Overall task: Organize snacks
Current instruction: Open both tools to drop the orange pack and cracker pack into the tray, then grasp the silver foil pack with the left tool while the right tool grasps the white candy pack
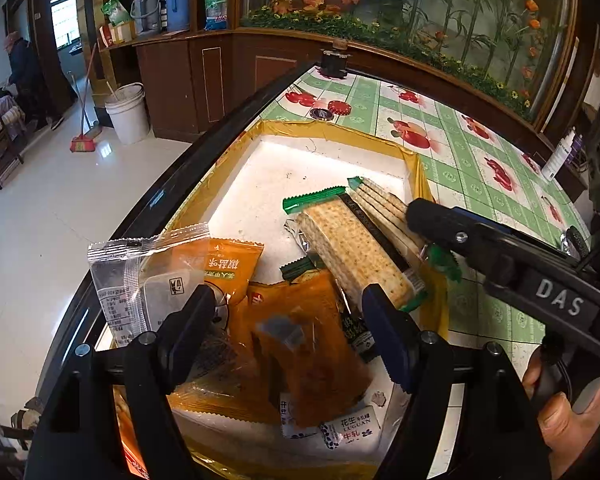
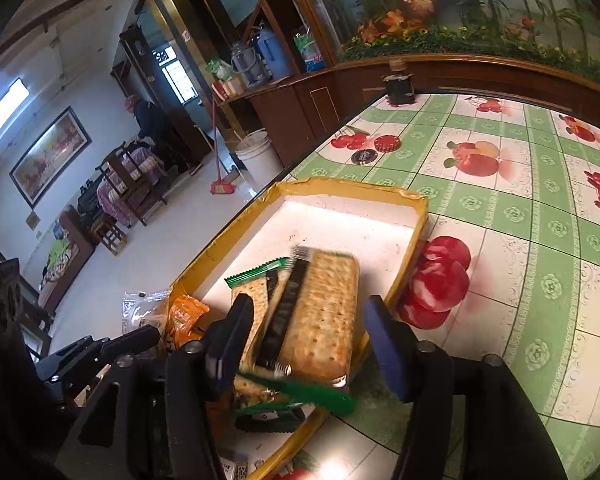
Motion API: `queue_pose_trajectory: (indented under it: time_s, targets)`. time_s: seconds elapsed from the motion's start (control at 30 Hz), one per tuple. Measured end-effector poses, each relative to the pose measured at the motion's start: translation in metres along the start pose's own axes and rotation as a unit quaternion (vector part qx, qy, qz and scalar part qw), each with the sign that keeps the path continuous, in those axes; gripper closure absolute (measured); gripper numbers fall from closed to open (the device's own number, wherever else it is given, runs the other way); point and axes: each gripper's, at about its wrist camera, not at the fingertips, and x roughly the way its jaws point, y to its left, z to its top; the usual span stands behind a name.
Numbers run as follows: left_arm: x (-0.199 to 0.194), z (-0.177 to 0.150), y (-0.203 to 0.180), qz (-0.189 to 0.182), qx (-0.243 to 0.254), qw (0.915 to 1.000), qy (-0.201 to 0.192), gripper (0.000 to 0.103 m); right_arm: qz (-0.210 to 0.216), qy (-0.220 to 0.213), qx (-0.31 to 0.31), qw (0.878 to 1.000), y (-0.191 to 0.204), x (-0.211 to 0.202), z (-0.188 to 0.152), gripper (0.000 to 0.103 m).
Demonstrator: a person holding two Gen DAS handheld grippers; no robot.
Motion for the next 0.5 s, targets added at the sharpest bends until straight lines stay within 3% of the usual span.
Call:
queue_pose_trajectory:
  time_s: [0.3,0.5]
  targets:
    - [-0.027,0.002,-0.018,-0.025,0.008,0.9991,-0.034,0.027,-0.011,-0.029,0.019,0.999,-0.022,-0.044,-0.010,0.041]
    - [-0.036,-0.001,-0.051,-0.043,0.039,0.9975,-0.040,0.027,-0.038,-0.049,0.051,0.997,-0.062,-0.087,-0.030,0.041]
